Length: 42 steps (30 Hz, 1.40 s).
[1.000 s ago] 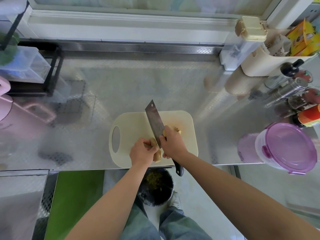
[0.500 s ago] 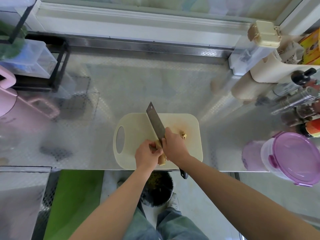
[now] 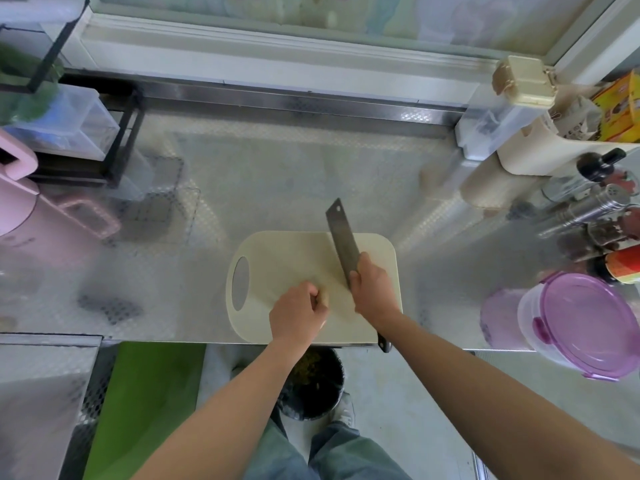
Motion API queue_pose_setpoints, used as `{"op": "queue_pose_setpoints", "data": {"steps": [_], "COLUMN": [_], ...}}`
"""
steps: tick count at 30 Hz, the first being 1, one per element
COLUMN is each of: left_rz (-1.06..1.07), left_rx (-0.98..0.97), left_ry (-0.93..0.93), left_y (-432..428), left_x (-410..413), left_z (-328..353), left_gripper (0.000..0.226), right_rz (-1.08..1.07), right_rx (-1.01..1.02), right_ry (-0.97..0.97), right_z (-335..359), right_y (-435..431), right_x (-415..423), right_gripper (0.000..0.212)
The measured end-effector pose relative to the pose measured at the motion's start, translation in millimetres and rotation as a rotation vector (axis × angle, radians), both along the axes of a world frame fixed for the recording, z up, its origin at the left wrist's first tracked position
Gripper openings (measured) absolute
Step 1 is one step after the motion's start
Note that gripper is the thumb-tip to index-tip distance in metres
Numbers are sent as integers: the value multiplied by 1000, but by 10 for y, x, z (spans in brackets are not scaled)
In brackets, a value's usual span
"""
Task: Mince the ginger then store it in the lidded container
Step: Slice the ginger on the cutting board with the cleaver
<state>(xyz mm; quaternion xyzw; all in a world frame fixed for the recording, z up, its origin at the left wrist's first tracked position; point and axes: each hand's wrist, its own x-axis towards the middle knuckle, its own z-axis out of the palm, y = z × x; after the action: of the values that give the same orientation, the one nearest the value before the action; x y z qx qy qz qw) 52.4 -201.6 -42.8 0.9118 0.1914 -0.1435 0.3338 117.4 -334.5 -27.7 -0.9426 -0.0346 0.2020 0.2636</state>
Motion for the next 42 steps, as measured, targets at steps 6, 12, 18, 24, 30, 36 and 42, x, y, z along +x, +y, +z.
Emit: {"op": "queue_pose_setpoints", "data": {"steps": [6,12,18,24,30,36,42], "left_rz": [-307,-183,-158,73,425,486,497], "left_rx": [248,383,229,148,-224,-301,-361], "left_ry": [-211,-171,-226,-198,-21,28,20], "left_y": [-94,-46,36,-50,-196,-187,-169], "left_x": [-8,-197,-248,-180,-270,-178,-105], "left_z": [-9,45,-13,50,-92,-119,-92], "left_gripper": [23,37,32,38,22,26,33], "right_rz": [-106,137,204,245,214,23,2], "right_rx": [110,136,73,39,62,184,166], "right_ry": [49,133,165,189,182,118,133], "right_z": [84,118,121,139,131,181,133], "right_y": [-316,-300,-380,-450,-415,-233,42], "right_x": [15,-98,-191,-366,-499,-315,-206], "right_gripper": [19,11,6,10,14,18,16]}}
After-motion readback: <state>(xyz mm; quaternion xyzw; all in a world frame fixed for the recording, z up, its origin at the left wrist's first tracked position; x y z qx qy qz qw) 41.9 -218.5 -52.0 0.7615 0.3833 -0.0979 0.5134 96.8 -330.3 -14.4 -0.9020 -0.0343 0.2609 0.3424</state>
